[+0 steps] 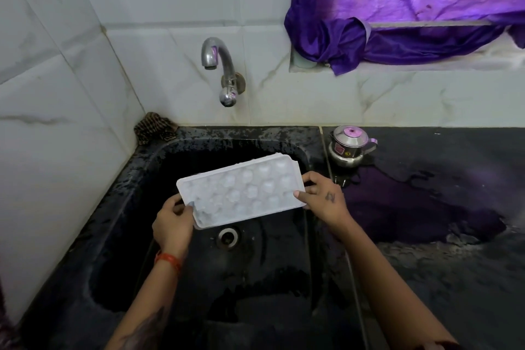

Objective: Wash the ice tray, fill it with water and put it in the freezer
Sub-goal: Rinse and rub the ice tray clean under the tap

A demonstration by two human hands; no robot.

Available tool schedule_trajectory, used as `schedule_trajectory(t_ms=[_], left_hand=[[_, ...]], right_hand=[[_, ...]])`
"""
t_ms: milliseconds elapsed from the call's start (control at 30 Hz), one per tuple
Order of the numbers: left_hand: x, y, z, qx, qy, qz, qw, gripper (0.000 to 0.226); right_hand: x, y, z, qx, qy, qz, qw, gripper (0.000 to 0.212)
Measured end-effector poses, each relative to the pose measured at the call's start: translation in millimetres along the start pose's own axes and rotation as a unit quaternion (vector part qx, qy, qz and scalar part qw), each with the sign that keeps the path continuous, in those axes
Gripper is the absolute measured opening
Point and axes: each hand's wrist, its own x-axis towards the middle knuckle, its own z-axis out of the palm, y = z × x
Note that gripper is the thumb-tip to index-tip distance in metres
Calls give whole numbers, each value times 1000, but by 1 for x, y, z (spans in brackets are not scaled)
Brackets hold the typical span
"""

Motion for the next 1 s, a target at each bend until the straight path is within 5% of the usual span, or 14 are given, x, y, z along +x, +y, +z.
schedule_trajectory(t_ms=[533,1000], left_hand=[[-94,40,83,-32,-256,15,966,21],[-165,54,150,11,-342,5,939,21]], right_hand=[[-55,85,-152,-3,80,150,985,19],[-88,157,-221,-14,139,213,967,19]])
